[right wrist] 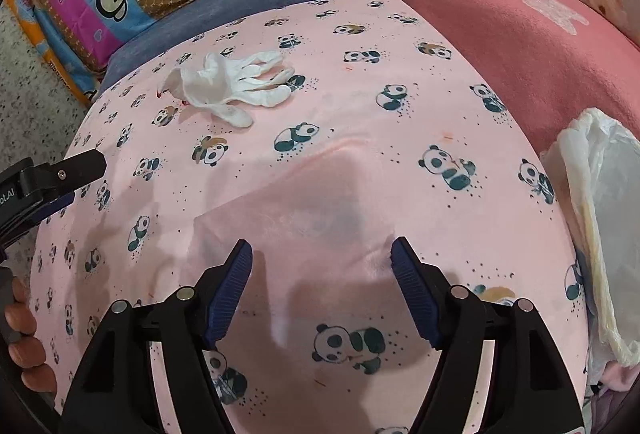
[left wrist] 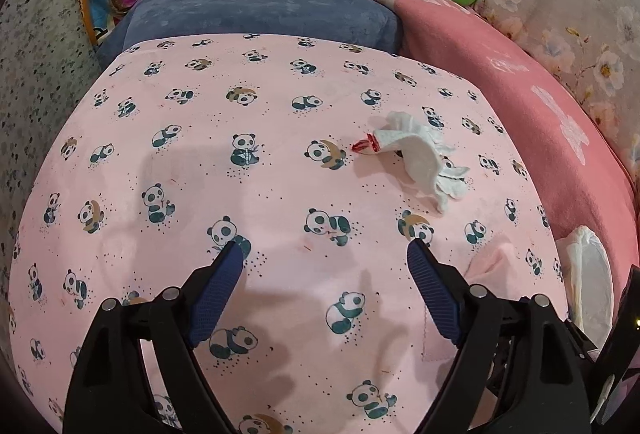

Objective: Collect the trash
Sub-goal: 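Grasp the white red-trimmed glove with the left gripper while the right gripper grasps the pink cloth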

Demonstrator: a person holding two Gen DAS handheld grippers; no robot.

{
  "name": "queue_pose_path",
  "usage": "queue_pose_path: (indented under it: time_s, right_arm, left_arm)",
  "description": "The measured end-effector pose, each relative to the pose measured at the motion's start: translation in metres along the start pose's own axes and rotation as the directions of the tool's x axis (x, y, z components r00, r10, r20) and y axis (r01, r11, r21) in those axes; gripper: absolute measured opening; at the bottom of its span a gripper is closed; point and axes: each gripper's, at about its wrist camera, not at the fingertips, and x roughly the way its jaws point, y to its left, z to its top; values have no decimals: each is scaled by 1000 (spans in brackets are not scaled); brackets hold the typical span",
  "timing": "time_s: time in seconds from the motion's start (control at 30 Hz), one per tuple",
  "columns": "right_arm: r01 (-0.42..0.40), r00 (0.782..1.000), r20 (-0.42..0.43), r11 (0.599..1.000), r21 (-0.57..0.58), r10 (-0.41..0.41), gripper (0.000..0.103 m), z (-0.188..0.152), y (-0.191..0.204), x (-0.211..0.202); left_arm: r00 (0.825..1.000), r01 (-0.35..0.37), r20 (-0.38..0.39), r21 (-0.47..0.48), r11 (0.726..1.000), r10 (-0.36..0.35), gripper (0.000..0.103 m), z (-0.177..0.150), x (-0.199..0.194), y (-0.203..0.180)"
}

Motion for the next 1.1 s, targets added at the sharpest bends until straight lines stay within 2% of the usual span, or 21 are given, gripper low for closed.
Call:
queue_pose_path:
  time_s: [0.1,0.3,0.43,0.57,0.63,0.67,0.73,0.77,0.83,0.9,0.93,1.1]
  right_arm:
    - [0,1000,0,1000,-18,0,76,7,11,9]
    - [25,1000,7,998,-56,-25,77,21,28,23]
    - [51,999,21,994,-94,-49,77,22,33,24]
    - [77,997,31,990,-120,-73,73,22,33,24]
    - [79,997,35,990,-118,-75,70,22,31,23]
    - [80,996,36,990,-118,-76,67,23,30,23]
    - [80,996,42,990,-118,-75,64,23,27,21]
    - [80,996,43,990,-117,-75,61,22,26,20]
    - [77,996,47,991,-113,-72,56,19,24,17]
    - [73,996,50,992,-105,-68,48,18,19,14]
    - [71,997,49,993,-97,-66,45,17,17,12]
    - [62,997,45,994,-89,-58,27,14,13,8]
  left_arm:
    - [1000,14,7,-2,1000,-14,84,12,3,0]
    - [999,47,10,22,999,-47,88,39,18,-16]
    - [996,91,-15,38,995,-91,88,51,35,-33]
    - [994,104,-47,62,993,-102,85,57,55,-48]
    - [990,127,-71,66,990,-122,66,58,64,-52]
    - [988,132,-86,71,989,-126,62,57,68,-54]
    - [986,142,-98,77,987,-135,46,56,72,-55]
    - [985,145,-104,82,986,-136,43,54,73,-56]
    - [983,154,-117,90,984,-143,25,50,74,-55]
    - [982,154,-124,90,984,-142,15,46,73,-53]
    - [982,153,-126,88,984,-141,11,44,72,-52]
    - [982,146,-130,80,986,-135,9,33,64,-48]
